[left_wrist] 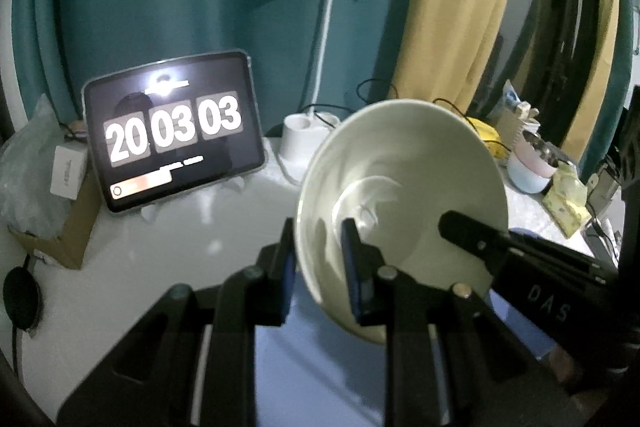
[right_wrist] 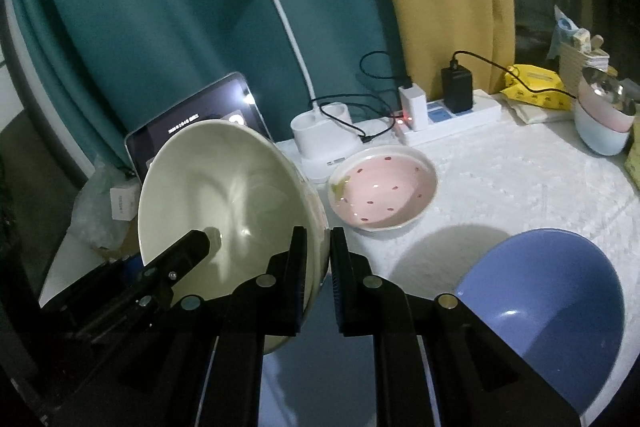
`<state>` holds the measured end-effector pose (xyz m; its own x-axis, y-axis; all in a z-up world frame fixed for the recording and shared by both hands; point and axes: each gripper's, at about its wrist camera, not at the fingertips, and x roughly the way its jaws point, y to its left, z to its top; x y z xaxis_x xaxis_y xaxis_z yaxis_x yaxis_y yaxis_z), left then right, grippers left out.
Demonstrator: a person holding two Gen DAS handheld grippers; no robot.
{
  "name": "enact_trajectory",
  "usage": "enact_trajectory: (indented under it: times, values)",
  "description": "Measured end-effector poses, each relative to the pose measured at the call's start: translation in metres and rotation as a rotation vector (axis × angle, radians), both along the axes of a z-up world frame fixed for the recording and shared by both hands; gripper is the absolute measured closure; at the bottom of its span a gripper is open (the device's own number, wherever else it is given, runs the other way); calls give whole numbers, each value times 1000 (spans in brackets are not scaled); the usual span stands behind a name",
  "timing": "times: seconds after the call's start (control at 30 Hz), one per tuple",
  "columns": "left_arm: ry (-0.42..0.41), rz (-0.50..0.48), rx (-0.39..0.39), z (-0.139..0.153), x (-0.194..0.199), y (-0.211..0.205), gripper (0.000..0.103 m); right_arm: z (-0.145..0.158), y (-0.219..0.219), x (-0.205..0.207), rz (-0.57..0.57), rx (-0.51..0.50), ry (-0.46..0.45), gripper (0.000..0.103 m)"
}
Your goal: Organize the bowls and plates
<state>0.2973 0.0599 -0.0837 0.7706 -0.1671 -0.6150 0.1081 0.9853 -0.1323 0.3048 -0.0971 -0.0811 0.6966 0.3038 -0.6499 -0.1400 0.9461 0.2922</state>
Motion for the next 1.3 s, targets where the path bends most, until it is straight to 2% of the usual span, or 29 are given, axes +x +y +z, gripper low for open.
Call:
enact_trajectory:
  times: [0.6,1.3]
  values:
    - [-2,-70,10,11,-25,-71,81,5,-73,-35,-58,32,-14,91]
    - [54,-163,30,-8,-38,-142,81,-18,-144,-64,-139,55,43,91]
